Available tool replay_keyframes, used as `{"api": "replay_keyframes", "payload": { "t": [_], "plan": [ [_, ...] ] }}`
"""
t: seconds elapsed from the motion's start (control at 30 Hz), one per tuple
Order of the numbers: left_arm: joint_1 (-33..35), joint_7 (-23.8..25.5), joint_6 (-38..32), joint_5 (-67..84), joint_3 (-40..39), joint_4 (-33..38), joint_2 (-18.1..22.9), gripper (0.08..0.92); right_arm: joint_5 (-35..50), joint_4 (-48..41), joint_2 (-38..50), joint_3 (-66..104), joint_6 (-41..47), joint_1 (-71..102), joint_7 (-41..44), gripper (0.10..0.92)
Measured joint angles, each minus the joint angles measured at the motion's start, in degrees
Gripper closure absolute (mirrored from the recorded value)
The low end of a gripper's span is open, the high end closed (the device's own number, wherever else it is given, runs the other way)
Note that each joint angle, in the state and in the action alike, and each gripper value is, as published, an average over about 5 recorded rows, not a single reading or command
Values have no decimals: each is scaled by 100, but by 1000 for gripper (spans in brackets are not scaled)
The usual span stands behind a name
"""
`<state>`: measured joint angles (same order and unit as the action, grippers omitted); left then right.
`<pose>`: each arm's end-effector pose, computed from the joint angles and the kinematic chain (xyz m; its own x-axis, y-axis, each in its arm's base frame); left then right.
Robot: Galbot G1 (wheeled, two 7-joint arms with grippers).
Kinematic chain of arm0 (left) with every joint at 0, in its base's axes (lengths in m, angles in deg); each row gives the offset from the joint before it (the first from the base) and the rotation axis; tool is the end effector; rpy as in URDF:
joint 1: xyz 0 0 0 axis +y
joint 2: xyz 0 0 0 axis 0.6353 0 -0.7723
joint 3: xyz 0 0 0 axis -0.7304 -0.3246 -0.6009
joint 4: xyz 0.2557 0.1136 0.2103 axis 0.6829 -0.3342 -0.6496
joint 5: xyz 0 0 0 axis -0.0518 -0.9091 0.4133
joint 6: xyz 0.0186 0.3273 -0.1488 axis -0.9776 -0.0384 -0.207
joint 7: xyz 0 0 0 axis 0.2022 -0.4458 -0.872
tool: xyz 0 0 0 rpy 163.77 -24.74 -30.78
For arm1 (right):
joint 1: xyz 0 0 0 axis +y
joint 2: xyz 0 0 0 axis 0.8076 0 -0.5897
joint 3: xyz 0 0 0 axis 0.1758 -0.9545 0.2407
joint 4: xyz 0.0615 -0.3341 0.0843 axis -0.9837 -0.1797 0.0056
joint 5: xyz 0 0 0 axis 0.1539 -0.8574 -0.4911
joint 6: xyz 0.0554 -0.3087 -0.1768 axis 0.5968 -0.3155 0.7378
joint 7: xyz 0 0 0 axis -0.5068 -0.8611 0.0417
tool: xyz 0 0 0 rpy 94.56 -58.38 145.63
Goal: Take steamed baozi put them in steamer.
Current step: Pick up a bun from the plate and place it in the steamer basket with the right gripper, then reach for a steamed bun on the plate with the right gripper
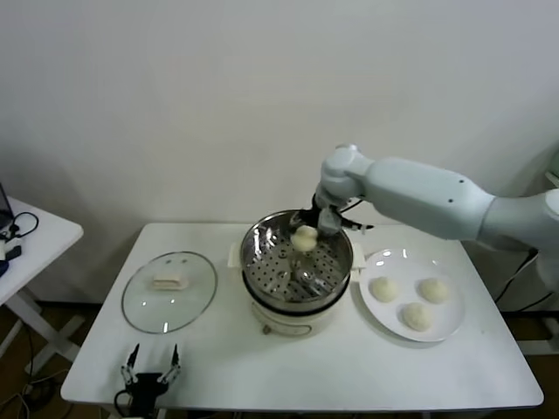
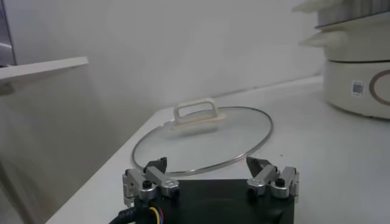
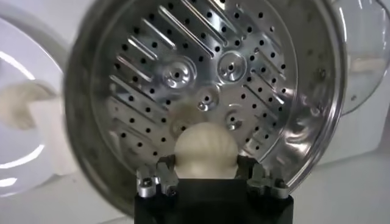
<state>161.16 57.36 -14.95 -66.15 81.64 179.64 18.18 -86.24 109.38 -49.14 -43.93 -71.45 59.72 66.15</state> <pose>0.1296 0.0809 -0.4572 -0.9582 -0.1526 0.2420 -0.0951 0.9677 0.2335 0.5783 0.1016 -0.0988 -0.3111 -0.2285 0.9225 -0.0803 -0.9609 -0.2651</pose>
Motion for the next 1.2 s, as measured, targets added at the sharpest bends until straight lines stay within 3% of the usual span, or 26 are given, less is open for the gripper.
{"api": "replay_keyframes", "payload": {
  "t": [0.4,0.63,0.87,1.2],
  "plan": [
    [-3,5,10,-6,6,-12,-17,177,-593,-596,-270,460,-219,552,-339,316],
    [11,13,27,-17,2,24,-13,177,-370,-614,-227,421,-242,511,-395,212],
    [39,19,28,-39,-15,94,6,177,560,-592,30,-80,-282,-137,-204,203],
    [103,17,19,-34,-16,165,16,177,2743,-332,642,-1363,215,-1413,337,203]
  ]
}}
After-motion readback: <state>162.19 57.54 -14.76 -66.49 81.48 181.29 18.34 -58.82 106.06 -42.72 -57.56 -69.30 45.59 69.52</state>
